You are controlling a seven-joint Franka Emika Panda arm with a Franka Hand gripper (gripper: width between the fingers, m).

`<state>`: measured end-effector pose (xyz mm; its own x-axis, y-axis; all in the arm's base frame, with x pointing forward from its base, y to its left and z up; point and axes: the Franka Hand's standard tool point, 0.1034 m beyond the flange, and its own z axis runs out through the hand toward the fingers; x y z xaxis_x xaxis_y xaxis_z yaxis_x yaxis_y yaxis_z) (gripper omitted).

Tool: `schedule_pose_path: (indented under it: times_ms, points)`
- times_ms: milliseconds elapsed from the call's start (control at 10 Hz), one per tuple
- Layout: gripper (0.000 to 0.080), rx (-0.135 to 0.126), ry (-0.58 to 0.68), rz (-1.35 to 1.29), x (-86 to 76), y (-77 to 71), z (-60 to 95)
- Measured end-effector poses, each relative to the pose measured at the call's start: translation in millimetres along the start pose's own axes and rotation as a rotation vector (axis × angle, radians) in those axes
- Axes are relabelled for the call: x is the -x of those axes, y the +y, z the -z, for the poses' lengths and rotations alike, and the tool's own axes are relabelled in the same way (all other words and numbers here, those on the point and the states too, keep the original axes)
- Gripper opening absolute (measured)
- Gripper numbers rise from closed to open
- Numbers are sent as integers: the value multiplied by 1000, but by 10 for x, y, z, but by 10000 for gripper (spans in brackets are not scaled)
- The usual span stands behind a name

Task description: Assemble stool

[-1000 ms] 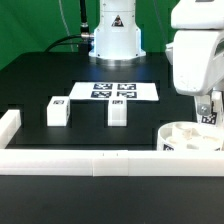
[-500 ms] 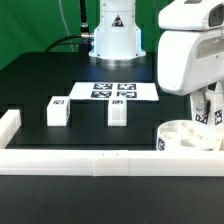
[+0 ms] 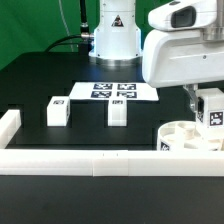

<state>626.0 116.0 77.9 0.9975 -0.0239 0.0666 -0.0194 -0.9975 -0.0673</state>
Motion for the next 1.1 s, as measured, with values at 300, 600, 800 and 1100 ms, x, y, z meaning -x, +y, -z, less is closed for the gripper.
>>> schedule_pose_path:
  times_ms: [300,600,800,1100]
  points:
    - [337,-2,17,-245,-4,-5,-3]
    - [337,-8,16,-402,-6,2,-3]
    - [337,-18,12,-548,-7,7,-3]
    - [337,-66,-14,-887,15,-3,-19]
